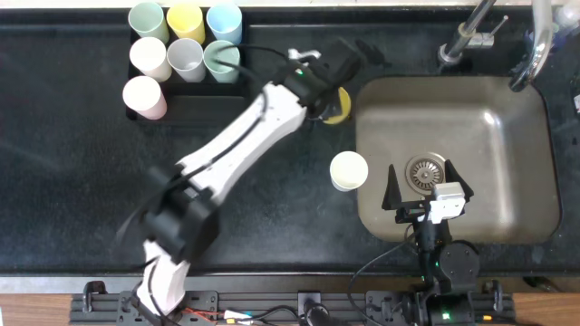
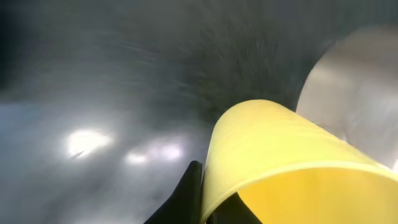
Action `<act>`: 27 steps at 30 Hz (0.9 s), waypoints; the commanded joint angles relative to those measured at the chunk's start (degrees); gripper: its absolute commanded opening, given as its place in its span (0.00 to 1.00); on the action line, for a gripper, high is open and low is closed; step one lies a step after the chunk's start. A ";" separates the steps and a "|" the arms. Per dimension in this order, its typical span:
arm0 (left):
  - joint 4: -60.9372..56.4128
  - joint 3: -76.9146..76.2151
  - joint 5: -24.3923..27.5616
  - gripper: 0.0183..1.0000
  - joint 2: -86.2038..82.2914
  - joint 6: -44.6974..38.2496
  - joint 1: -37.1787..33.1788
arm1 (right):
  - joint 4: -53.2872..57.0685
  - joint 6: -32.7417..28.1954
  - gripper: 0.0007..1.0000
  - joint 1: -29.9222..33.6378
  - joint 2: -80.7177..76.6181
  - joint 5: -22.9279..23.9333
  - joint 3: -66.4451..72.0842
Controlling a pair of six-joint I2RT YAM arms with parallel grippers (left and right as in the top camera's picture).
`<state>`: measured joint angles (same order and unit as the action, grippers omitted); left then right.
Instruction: Store Cups
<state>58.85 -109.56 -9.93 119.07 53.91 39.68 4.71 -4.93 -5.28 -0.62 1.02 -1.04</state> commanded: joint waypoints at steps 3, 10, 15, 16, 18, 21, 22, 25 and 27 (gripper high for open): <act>7.17 -1.33 -10.95 0.02 -14.64 18.40 -7.23 | -0.31 -0.24 1.00 0.04 0.42 0.07 0.76; 10.78 6.58 -9.55 0.02 -21.53 32.44 -18.05 | -0.31 -0.24 1.00 0.04 0.42 0.07 0.76; 10.73 15.58 -5.90 0.02 -23.39 44.04 -22.64 | -0.28 -0.24 0.99 0.04 0.42 0.07 0.76; 10.71 16.81 -5.55 0.02 -23.39 45.57 -23.02 | -0.31 -0.24 1.00 0.04 0.42 0.07 0.76; 10.38 19.34 -5.42 0.02 -23.32 48.22 -23.63 | -0.28 -0.24 1.00 0.04 0.42 0.07 0.76; 10.47 21.84 -5.31 0.02 -23.26 50.10 -24.76 | -0.31 -0.24 1.00 0.04 0.42 0.04 0.76; 10.47 22.14 -5.25 0.02 -23.08 50.10 -25.18 | -0.31 -0.24 1.00 0.04 0.42 0.07 0.76; 10.40 22.18 -4.90 0.02 -22.05 50.05 -26.56 | -0.31 -0.24 1.00 0.04 0.42 0.07 0.76; 10.27 22.18 -4.44 0.02 -21.18 49.83 -27.30 | -0.31 -0.24 1.00 0.04 0.42 0.07 0.76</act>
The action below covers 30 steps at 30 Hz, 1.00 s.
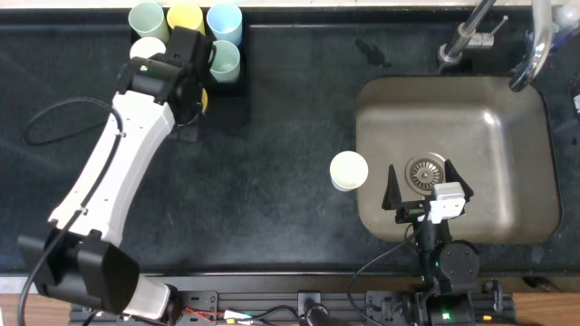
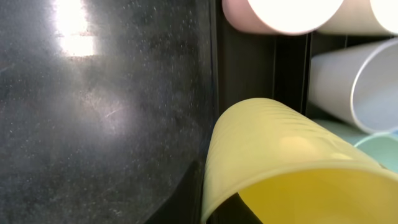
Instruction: Store Cups
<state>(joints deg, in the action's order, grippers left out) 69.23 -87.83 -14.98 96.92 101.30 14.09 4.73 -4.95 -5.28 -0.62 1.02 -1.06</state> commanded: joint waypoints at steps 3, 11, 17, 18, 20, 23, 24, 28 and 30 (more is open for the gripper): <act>-0.22 0.46 1.42 0.02 2.40 2.47 -2.99 | -0.33 -0.22 1.00 0.04 0.42 0.07 0.79; -6.99 0.46 4.79 0.02 7.17 -0.76 -5.70 | -0.33 -0.22 1.00 0.04 0.42 0.07 0.79; -8.31 0.46 4.98 0.02 8.96 -0.72 -6.05 | -0.33 -0.22 0.99 0.04 0.42 0.07 0.79; -8.31 0.46 5.18 0.02 9.16 -0.70 -6.12 | -0.33 -0.22 1.00 0.04 0.42 0.07 0.79; -8.31 0.46 5.42 0.02 9.64 -0.72 -6.12 | -0.33 -0.22 0.99 0.04 0.42 0.07 0.79; -8.31 0.46 5.51 0.02 10.38 -0.70 -6.12 | -0.33 -0.22 0.99 0.04 0.42 0.07 0.79; -8.33 0.46 5.53 0.02 10.56 -0.63 -6.16 | -0.31 -0.22 1.00 0.04 0.42 0.07 0.79; -8.48 0.46 5.55 0.02 11.34 -0.52 -6.49 | -0.33 -0.22 1.00 0.04 0.42 0.07 0.79; -8.52 0.46 5.57 0.02 11.93 -0.52 -6.67 | -0.33 -0.22 1.00 0.04 0.42 0.07 0.79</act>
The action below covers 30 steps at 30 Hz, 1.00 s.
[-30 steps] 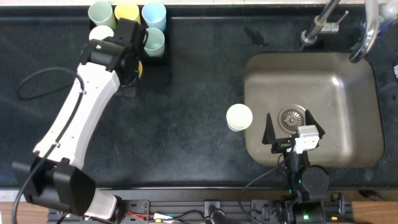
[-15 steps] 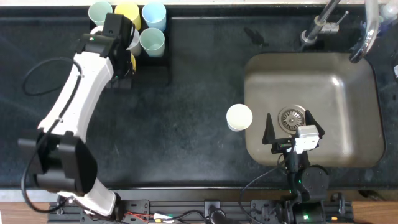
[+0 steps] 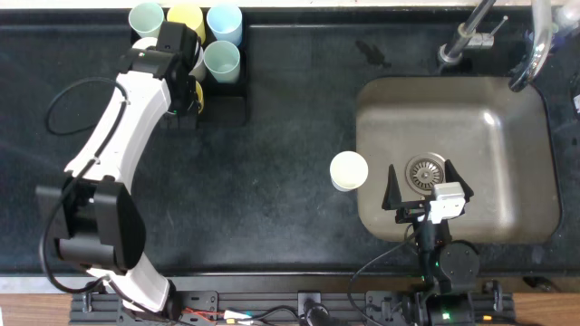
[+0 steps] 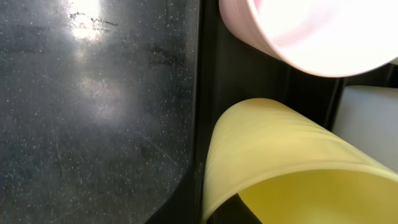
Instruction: Store Cups
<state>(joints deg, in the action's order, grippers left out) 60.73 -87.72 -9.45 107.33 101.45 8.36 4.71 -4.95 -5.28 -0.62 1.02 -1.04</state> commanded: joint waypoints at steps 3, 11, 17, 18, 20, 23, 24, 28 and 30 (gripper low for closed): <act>-0.02 0.35 0.37 0.02 2.36 -0.68 -1.31 | -0.31 -0.22 1.00 0.04 0.42 0.07 0.76; -0.92 0.35 1.42 0.02 3.72 -0.70 -1.92 | -0.31 -0.22 1.00 0.04 0.42 0.07 0.76; -0.90 0.35 1.73 0.04 4.31 -0.70 -1.92 | -0.31 -0.22 1.00 0.04 0.42 0.07 0.76; -0.90 0.35 1.75 0.05 4.52 -0.70 -1.95 | -0.31 -0.22 1.00 0.04 0.42 0.04 0.76; -0.92 0.35 1.75 0.07 4.90 -0.70 -1.92 | -0.31 -0.22 1.00 0.04 0.42 0.07 0.76; -0.94 0.35 1.70 0.11 4.98 -0.68 -1.95 | -0.31 -0.22 1.00 0.04 0.42 0.07 0.76; -1.01 0.35 1.68 0.12 4.98 -0.68 -1.95 | -0.28 -0.22 1.00 0.04 0.42 0.07 0.76; -1.77 0.35 1.62 0.26 5.01 -0.70 -1.95 | -0.31 -0.22 0.99 0.04 0.42 0.07 0.76; -2.14 0.35 1.49 0.34 4.98 -0.70 -1.92 | -0.31 -0.22 1.00 0.04 0.42 0.07 0.76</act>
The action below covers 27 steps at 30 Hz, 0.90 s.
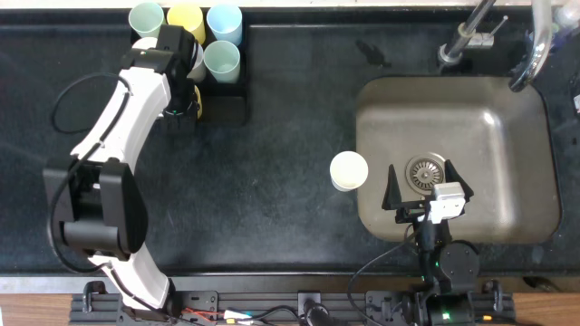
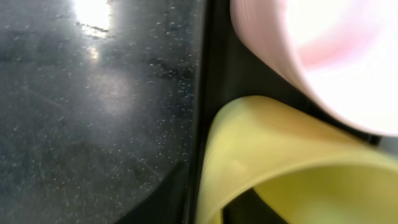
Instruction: Store Cups
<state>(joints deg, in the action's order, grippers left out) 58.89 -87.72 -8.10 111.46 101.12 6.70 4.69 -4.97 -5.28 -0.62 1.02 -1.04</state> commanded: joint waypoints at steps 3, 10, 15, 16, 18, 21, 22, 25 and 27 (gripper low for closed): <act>-0.68 0.33 0.15 0.46 0.81 -0.37 -0.26 | -0.28 -0.20 1.00 0.04 0.42 0.07 0.76; -0.04 0.33 -2.95 0.62 -4.50 -0.28 -0.26 | -0.28 -0.20 1.00 0.04 0.42 0.07 0.76; 1.01 0.33 -3.56 0.67 -12.33 1.40 -0.26 | -0.28 -0.20 1.00 0.04 0.42 0.07 0.76; 1.01 0.35 -3.82 0.67 -14.12 1.38 -0.26 | -0.26 -0.20 1.00 0.04 0.42 0.07 0.76; 0.92 0.35 -5.29 0.70 -18.71 1.18 -0.26 | -0.28 -0.20 1.00 0.04 0.42 0.07 0.76; -1.57 0.37 -8.63 0.79 -26.12 -5.25 -0.26 | -0.28 -0.20 1.00 0.04 0.42 0.04 0.76; -3.23 0.42 -9.75 0.82 -28.35 -9.14 -0.26 | -0.28 -0.20 1.00 0.04 0.42 0.07 0.76; -13.46 2.43 -12.00 0.91 -35.41 -27.65 -0.28 | -0.28 -0.20 1.00 0.04 0.42 0.07 0.76; -23.19 6.08 -11.04 0.94 -40.04 -43.43 -0.26 | -0.28 -0.20 1.00 0.04 0.42 0.07 0.76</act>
<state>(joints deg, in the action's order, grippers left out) 41.06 -85.65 -16.51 76.53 82.26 6.70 4.71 -4.95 -5.28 -0.62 1.02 -1.04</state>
